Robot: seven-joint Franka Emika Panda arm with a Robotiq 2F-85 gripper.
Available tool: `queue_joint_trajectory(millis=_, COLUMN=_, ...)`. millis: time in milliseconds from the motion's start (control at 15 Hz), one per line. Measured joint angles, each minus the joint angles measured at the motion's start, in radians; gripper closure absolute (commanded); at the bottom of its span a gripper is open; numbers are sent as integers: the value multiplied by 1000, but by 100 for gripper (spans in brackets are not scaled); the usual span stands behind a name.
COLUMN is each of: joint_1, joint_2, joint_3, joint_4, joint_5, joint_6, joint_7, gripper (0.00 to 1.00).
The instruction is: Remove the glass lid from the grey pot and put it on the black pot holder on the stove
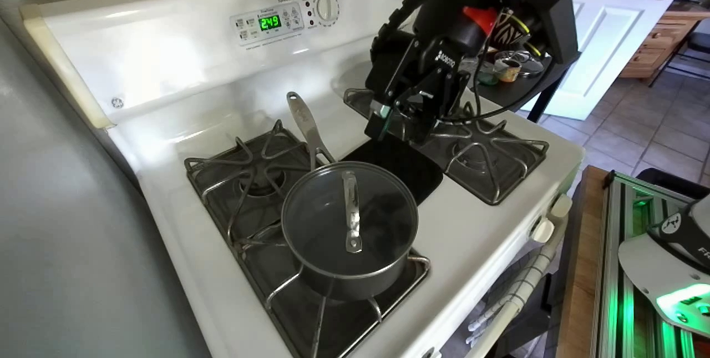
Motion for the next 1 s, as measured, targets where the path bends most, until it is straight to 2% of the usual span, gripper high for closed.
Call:
queue_joint_trajectory(millis=333, joint_1=4, joint_2=5, joint_3=3, joint_4=-1, joint_5=31, joint_6=-1, joint_7=-1, gripper=0)
queue_joint_trajectory(millis=1000, joint_1=19, joint_2=75, joint_3=36, joint_4=0, joint_5=263, joint_6=34, joint_7=-85, gripper=0)
